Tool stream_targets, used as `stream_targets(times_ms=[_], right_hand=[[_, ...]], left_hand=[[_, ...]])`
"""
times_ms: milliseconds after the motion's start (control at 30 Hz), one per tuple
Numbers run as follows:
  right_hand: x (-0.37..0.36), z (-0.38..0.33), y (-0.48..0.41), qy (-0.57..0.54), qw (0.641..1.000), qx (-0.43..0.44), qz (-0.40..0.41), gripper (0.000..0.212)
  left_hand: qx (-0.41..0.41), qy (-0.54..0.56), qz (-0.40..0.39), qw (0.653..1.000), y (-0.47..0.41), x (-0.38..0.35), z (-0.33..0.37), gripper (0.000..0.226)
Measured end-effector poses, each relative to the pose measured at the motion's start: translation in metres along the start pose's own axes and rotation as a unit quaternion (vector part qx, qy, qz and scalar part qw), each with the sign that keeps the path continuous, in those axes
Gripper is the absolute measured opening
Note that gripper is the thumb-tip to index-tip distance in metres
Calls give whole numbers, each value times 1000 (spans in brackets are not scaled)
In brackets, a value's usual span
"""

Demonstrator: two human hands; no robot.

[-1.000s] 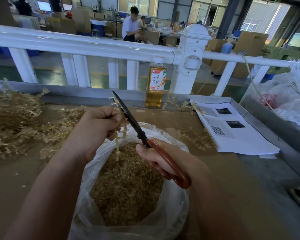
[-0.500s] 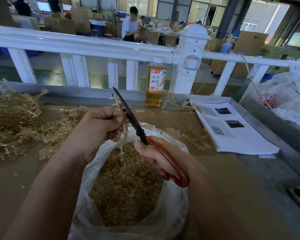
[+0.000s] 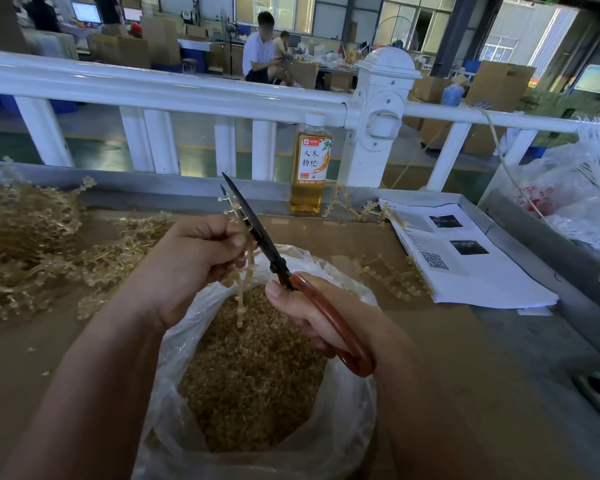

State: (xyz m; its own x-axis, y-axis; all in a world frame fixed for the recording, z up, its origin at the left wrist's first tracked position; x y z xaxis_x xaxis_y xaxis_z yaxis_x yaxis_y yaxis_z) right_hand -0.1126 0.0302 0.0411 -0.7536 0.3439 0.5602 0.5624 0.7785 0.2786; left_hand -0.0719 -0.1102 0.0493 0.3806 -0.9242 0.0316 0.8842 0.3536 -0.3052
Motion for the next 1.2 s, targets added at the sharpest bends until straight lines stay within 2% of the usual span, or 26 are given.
stream_targets(times_ms=[67,267,400,567,633,733,1000,1200], right_hand=[[0,1,-1,-3,1000,2,3,40],[3,4,0,-13,1000,-3,5,49],[2,4,0,-16,1000,-9,-6,41],[3,5,-1,-17,1000,-20,-5,49],[4,4,-1,-16,1000,-22,-10,46],[4,1,0,-9,1000,-5,-10,27],[3,-2,1,5,1000,7,-3,26],[3,0,0,18,1000,0,5,25]], left_hand=[[1,5,-1,1000,0,0,0,17],[10,50,9,999,0,-3,-1,24],[11,39,13,999,0,0,-1,26],[21,33,21,999,0,0,-1,39],[23,32,23,999,0,-1,1,33],[25,37,25,999,1,-2,5,24],[42,-4,89,995,1,-4,9,14],[24,-44,108,993,3,-7,9,18]])
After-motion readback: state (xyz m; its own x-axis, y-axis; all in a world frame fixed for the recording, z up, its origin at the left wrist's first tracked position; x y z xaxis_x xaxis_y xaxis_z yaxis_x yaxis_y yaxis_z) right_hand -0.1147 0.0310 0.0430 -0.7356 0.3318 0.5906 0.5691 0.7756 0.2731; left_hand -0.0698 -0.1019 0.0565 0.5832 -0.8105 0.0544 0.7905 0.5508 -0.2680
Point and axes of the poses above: each hand's wrist, its own y-axis away from the middle knuckle, its own x-axis out of the back of the hand, z = x × y, the point moved 5 cm from there along -y, towards the middle knuckle, and after that the axes turned 7 degrees about -x, right-handed, at the moved point
